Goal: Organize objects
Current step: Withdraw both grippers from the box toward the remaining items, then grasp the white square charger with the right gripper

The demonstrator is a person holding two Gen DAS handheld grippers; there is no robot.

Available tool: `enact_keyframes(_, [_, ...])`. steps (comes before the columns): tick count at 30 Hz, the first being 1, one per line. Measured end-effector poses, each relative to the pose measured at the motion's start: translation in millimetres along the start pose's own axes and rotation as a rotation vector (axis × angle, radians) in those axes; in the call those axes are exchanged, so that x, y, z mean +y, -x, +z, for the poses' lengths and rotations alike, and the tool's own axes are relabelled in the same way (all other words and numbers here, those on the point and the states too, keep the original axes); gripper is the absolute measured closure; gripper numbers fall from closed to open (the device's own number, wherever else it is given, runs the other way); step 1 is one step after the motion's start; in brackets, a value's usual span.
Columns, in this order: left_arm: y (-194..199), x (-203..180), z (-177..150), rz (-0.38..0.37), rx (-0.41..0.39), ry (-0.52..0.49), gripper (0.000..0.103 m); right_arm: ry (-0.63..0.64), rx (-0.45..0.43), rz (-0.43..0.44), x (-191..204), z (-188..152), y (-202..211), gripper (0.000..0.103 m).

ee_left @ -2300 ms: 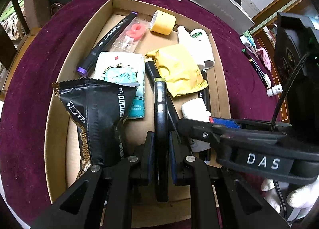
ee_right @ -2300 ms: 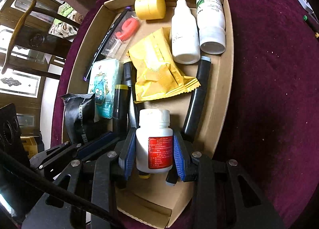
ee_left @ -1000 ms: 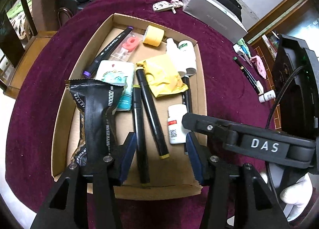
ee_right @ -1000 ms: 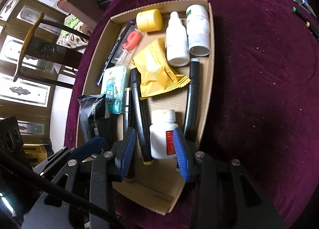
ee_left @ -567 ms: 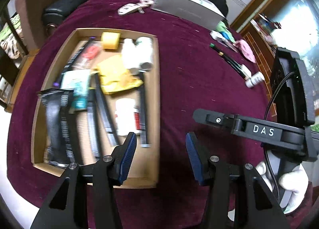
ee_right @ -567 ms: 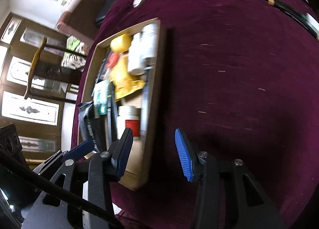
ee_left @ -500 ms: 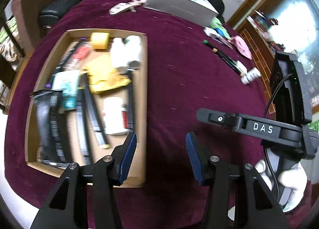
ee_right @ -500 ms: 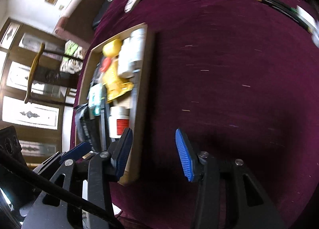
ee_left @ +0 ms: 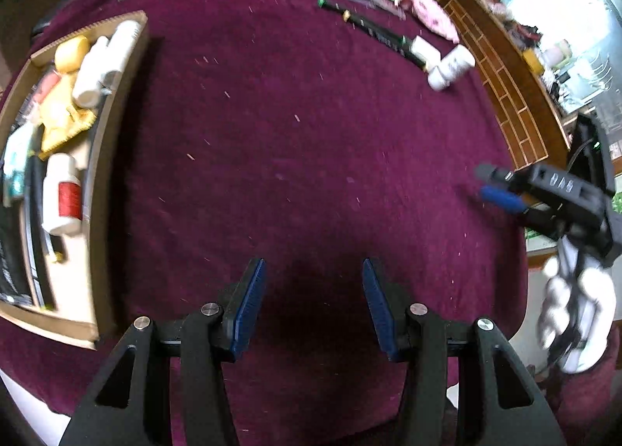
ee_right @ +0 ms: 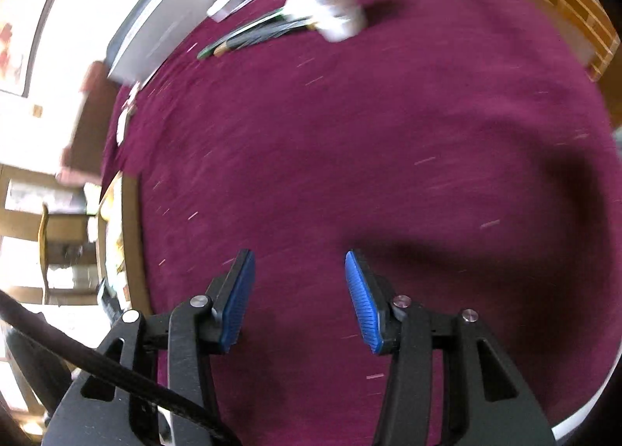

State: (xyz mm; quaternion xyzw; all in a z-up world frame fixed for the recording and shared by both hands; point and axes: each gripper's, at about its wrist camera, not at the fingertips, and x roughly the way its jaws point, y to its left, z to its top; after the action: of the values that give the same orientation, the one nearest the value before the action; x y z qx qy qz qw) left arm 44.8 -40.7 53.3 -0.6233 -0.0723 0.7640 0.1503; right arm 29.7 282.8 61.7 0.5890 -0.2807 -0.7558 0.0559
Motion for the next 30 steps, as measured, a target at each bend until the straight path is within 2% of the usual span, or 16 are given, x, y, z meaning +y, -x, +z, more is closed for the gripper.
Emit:
enact_keyframes(4, [-8.4, -12.7, -5.9, 0.001, 0.024, 0.005, 0.058, -0.004, -0.073, -0.041, -24.1, 27.9, 18.1, 0.054])
enact_keyframes(8, [-11.0, -17.2, -12.8, -0.012, 0.046, 0.029, 0.058, 0.036, -0.139, -0.048, -21.4, 55.7, 24.7, 0.048])
enact_keyframes(12, [-12.4, -11.3, -22.4, 0.007, 0.069, 0.071, 0.057, 0.049, -0.221, -0.03, -15.2, 88.8, 26.9, 0.049])
enact_keyframes(14, [-11.2, -6.7, -26.4, 0.02, 0.074, 0.091, 0.057, 0.028, -0.279, -0.02, -12.0, 116.6, 27.7, 0.049])
enact_keyframes(18, [-5.9, 6.6, -34.3, 0.042, 0.072, 0.148, 0.057, -0.012, -0.289, 0.023, -8.5, 163.3, 20.5, 0.049])
enact_keyframes(20, [-3.8, 11.2, -36.5, 0.046, 0.069, 0.172, 0.057, -0.033, -0.255, 0.057, -6.8, 183.3, 8.5, 0.047])
enact_keyframes(22, [-3.0, 17.5, -39.1, 0.044, 0.065, 0.195, 0.057, -0.031, -0.153, 0.131, -3.5, 191.0, -11.2, 0.047])
enact_keyframes(23, [-2.4, 19.5, -39.3, 0.044, 0.064, 0.203, 0.057, -0.008, -0.081, 0.182, 1.8, 187.3, -22.1, 0.047])
enact_keyframes(24, [-1.7, 21.8, -39.3, 0.042, 0.062, 0.212, 0.057, 0.019, -0.038, 0.207, 6.5, 182.3, -28.4, 0.043])
enact_keyframes(27, [-1.9, 25.3, -37.9, 0.033, 0.057, 0.223, 0.057, 0.147, 0.164, 0.371, 28.9, 146.7, -45.0, 0.042])
enact_keyframes(28, [-2.4, 25.4, -37.2, 0.029, 0.056, 0.225, 0.057, 0.174, 0.192, 0.387, 32.7, 135.6, -45.0, 0.042])
enact_keyframes(30, [-6.0, 23.9, -33.9, 0.019, 0.062, 0.225, 0.057, 0.203, 0.163, 0.344, 33.1, 126.0, -38.6, 0.042])
